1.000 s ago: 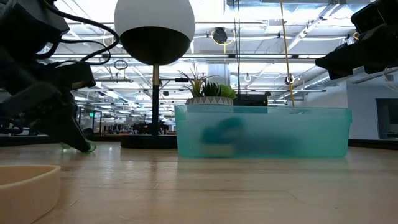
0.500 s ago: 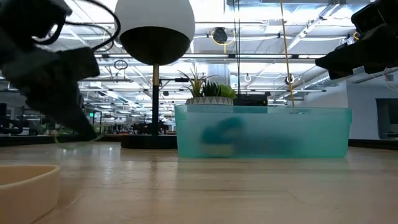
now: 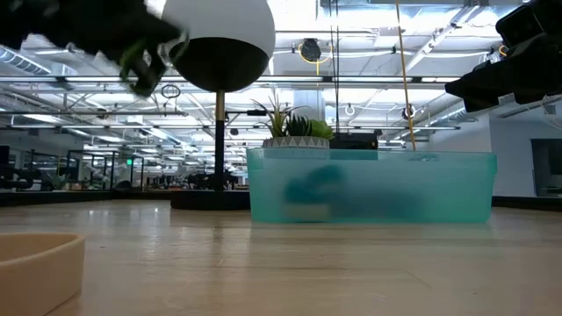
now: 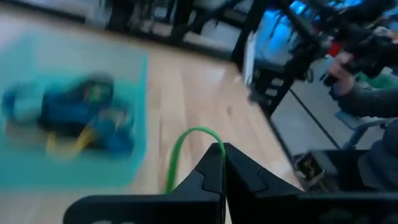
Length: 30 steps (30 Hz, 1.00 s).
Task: Pick and place rubber bands into bin
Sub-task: Put the green rubber band into the blue bin
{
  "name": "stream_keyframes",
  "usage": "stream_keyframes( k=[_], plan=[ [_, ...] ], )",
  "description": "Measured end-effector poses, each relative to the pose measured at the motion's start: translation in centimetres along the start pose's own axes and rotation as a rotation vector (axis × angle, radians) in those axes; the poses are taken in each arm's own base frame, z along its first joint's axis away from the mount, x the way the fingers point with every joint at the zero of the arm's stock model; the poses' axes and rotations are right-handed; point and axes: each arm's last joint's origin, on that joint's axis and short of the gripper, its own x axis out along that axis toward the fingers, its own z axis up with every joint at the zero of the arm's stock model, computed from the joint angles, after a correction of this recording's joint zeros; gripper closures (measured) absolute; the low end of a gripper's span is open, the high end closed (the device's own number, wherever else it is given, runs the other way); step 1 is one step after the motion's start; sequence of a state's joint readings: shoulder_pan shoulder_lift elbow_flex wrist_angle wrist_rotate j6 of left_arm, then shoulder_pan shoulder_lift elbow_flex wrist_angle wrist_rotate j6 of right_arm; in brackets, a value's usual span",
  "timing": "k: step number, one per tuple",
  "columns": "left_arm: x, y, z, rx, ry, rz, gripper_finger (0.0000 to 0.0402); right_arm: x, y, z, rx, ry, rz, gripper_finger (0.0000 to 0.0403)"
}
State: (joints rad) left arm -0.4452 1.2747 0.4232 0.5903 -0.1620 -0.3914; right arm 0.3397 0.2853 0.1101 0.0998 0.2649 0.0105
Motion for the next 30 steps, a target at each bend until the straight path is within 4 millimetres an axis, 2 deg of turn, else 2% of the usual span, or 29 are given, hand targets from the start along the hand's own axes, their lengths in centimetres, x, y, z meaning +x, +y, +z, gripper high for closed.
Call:
stream_keyframes(
  k=[8,16,22,30],
  plan=[
    [2.8,-3.3,5.0,0.285,-0.063,0.039,0.0398,0.0,0.0,0.0,0.000,0.000,0.000,0.0261],
    [7.8,-4.1,7.0,0.434,0.012,0.255,0.0398,0.0,0.0,0.0,0.000,0.001,0.000,0.0261],
    [12.0,-2.5,6.8,0.462,0.065,0.331,0.0394,0.0,0.0,0.0,0.000,0.001,0.000,0.0261],
    [16.0,1.7,5.1,0.441,0.145,0.433,0.0393,0.0,0.0,0.0,0.000,0.003,0.001,0.0261]
  ],
)
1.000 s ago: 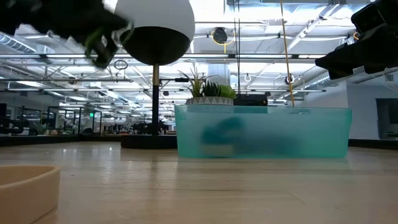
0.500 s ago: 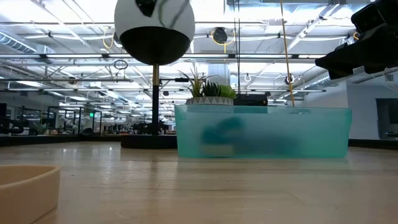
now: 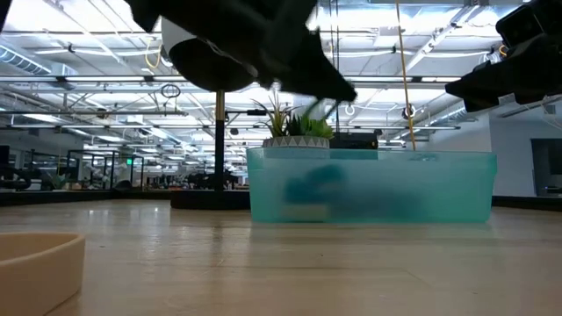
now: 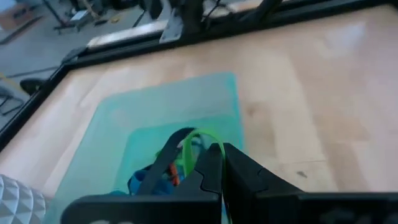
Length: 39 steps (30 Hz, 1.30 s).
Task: Pick and place rubber bands into bin
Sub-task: Put the green rubber band into the blue bin, then put the brown rubber band into the blue bin
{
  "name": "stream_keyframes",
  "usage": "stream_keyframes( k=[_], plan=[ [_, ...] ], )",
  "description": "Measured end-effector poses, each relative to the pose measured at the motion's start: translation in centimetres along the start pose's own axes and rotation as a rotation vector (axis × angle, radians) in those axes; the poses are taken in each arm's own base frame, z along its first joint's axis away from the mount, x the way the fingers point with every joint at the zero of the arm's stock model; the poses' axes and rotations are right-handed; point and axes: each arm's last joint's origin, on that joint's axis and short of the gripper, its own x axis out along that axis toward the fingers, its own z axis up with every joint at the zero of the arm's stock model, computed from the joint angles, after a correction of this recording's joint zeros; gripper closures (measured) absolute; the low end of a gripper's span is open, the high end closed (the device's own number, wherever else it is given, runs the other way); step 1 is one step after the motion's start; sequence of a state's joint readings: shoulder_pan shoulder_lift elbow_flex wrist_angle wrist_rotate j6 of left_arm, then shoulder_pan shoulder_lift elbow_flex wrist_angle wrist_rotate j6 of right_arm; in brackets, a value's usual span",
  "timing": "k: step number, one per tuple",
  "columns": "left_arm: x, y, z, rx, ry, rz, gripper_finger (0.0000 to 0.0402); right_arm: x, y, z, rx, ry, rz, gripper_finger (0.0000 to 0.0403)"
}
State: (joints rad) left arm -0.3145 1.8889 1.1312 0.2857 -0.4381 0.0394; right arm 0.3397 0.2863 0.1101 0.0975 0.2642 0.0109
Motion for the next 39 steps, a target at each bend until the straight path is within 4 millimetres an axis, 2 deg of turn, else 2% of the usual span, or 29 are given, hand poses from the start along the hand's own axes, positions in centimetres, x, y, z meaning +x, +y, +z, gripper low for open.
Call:
stream_keyframes(
  k=[8,17,30,35,39],
  plan=[
    [2.7,1.7,-2.0,-0.063,0.076,0.035,0.0389,0.0,0.0,-0.1,-0.002,0.007,0.000,0.0261],
    [3.3,2.7,-2.6,-0.153,0.106,0.042,0.0394,0.0,0.0,-0.1,-0.002,0.008,0.000,0.0261],
    [3.4,2.9,-2.6,-0.190,0.106,0.047,0.0306,0.0,0.0,-0.1,-0.002,0.008,0.000,0.0261],
    [3.4,2.9,-2.7,-0.196,0.114,0.048,0.0251,0.0,0.0,-0.1,-0.002,0.008,0.000,0.0261],
    [2.9,3.1,-2.5,-0.123,0.143,0.043,0.0215,0.0,0.0,-0.1,-0.002,0.008,0.000,0.0261]
  ],
)
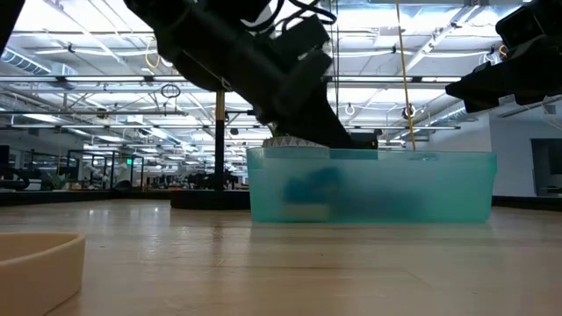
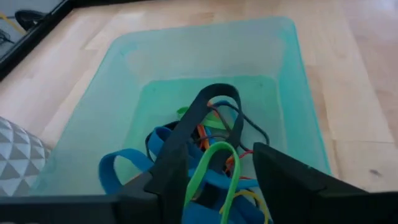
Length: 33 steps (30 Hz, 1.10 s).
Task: Pick and place rubber bands into bin
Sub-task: Put the brown rubber band into the blue bin
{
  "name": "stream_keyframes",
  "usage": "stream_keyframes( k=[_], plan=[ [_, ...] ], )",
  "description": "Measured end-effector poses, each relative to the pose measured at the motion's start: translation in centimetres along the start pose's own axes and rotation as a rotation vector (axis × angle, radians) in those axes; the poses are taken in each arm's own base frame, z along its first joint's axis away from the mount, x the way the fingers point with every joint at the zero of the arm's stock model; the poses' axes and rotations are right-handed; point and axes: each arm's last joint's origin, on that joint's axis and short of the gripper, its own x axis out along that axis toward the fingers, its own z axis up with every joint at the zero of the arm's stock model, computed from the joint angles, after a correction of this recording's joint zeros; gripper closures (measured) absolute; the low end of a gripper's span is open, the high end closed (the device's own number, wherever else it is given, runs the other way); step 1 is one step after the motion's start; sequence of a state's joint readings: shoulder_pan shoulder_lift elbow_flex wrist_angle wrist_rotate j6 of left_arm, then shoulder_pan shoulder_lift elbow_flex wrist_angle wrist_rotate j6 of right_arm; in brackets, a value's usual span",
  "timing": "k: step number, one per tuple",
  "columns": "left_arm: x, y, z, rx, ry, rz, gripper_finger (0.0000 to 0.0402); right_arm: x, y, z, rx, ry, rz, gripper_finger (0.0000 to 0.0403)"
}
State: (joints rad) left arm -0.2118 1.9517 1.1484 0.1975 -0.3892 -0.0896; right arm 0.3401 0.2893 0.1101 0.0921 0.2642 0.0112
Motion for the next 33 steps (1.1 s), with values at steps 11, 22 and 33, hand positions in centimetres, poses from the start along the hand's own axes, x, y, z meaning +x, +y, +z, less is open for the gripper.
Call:
stream_keyframes(
  k=[11,22,33],
  plan=[
    [-5.1,-0.7,2.8,0.074,0.013,-0.279,0.0182,0.0,0.0,0.0,0.003,-0.001,0.000,0.0261],
    [-10.3,-5.7,1.8,0.300,0.073,-0.457,0.0186,0.0,0.0,0.0,0.003,-0.001,0.000,0.0261],
    [-15.1,-11.4,-1.0,0.360,0.118,-0.445,0.0186,0.0,0.0,0.0,0.004,-0.002,0.000,0.0261]
  ],
)
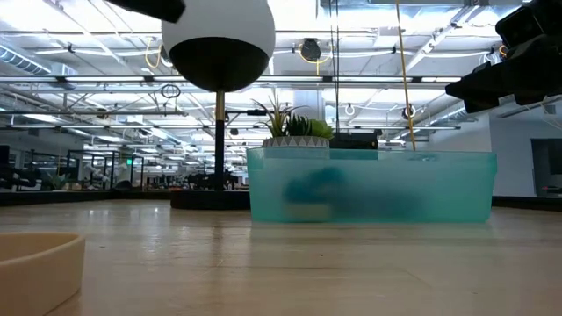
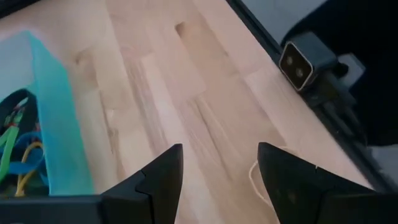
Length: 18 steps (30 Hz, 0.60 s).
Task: Pick and place rubber bands into bin
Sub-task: Put the brown rubber band into the blue bin
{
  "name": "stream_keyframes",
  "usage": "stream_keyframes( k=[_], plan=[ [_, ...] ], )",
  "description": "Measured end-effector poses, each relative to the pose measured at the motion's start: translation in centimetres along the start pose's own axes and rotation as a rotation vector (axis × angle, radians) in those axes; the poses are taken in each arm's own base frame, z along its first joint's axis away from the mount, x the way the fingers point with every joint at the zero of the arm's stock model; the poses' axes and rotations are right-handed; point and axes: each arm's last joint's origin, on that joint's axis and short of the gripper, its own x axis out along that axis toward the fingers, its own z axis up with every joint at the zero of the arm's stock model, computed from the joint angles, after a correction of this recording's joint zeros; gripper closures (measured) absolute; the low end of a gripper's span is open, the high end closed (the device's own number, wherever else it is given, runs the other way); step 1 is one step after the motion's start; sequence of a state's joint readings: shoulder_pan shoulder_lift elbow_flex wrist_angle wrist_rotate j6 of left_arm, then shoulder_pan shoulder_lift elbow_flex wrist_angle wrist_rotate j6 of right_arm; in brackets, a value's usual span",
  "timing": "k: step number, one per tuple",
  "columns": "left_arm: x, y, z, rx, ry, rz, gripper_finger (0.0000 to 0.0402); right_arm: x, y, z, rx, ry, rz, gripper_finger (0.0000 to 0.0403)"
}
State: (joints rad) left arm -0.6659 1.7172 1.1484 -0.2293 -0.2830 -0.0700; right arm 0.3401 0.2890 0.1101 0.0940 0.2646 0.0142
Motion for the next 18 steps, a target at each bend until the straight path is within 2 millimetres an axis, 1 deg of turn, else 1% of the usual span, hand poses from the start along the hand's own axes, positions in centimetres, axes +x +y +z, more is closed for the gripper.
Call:
stream_keyframes(
  k=[3,7,10,18],
  plan=[
    [-0.3,-1.0,-0.1,-0.040,-0.010,0.026,0.0187,0.0,0.0,0.0,0.000,0.000,0.000,0.0261],
    [-0.5,-1.7,-0.1,-0.036,-0.014,0.028,0.0190,0.0,0.0,0.0,0.000,0.001,0.000,0.0261],
    [0.3,-2.0,-0.6,-0.048,0.006,0.028,0.0187,0.0,0.0,0.0,0.000,0.001,0.000,0.0261],
    [3.5,-2.7,-2.4,-0.085,0.096,0.012,0.0190,0.0,0.0,0.0,0.000,0.001,0.000,0.0261]
  ],
)
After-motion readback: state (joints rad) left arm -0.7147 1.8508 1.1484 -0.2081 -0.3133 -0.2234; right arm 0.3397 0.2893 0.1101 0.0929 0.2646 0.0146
